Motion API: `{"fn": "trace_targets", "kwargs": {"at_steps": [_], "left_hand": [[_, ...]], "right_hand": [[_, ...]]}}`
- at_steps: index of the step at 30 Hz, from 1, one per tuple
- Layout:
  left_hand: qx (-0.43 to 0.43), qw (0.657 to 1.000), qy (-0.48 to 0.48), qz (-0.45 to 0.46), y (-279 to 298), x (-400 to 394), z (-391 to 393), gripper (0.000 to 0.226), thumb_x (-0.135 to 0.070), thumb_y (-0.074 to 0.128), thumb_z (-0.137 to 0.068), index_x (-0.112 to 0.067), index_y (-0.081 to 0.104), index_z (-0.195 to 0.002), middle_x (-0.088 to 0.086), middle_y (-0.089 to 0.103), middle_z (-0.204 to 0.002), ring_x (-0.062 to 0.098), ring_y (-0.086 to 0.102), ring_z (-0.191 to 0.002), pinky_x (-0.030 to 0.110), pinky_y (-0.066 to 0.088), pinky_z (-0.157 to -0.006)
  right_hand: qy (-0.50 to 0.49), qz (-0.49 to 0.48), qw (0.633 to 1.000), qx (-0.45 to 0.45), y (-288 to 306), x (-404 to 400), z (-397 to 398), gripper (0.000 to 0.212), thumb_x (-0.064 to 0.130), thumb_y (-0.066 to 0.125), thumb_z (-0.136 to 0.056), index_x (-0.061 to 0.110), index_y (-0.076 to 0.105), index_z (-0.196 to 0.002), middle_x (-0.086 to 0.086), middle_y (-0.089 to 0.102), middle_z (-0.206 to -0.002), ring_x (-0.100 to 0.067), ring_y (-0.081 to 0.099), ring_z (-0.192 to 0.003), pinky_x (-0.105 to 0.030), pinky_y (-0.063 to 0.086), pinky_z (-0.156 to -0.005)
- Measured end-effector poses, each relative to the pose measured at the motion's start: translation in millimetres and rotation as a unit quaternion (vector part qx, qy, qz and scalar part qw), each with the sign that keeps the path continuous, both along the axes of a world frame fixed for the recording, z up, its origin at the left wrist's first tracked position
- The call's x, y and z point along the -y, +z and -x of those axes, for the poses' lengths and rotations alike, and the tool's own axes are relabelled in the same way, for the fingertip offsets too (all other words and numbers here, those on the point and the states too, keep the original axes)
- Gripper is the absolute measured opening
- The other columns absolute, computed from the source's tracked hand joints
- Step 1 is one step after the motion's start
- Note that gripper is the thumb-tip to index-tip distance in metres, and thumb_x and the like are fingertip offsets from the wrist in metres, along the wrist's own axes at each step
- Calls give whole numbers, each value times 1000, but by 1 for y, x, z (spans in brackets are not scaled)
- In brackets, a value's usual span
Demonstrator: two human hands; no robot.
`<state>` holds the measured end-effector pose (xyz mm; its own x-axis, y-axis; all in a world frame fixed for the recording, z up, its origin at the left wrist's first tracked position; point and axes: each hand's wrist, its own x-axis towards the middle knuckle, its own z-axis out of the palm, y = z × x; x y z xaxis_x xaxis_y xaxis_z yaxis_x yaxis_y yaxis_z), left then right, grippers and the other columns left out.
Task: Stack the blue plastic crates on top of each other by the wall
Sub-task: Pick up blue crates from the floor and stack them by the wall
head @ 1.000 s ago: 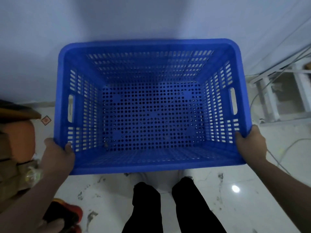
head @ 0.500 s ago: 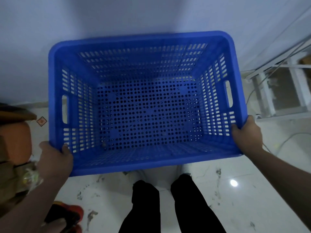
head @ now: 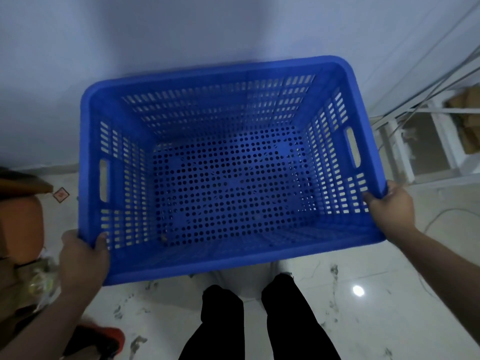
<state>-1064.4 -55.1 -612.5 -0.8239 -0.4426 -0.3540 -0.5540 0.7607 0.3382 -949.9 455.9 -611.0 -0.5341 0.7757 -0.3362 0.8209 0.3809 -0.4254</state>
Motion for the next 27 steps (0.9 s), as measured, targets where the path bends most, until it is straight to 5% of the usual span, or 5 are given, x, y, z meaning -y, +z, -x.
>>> {"fn": "trace_targets", "kwargs": {"at_steps": [11,27], "left_hand": [[-11,1000,3,-29,-8,-7,-19,34,-24,54,-93,-1,42,-115,23,58,-102,44,59,-91,50,46,-70],[-8,999,29,-19,-19,-18,-32,36,-23,55,-93,0,41,-116,30,56,-112,45,58,-94,52,48,-72]], "right_hand": [[-23,2,1000,10,-10,-6,-25,28,22,64,-89,6,57,-110,-8,61,-95,-32,60,-85,-46,53,-78],[35,-2,999,23,-11,-22,2,31,24,60,-92,3,53,-114,-10,58,-96,-32,55,-85,-42,49,-76]]}}
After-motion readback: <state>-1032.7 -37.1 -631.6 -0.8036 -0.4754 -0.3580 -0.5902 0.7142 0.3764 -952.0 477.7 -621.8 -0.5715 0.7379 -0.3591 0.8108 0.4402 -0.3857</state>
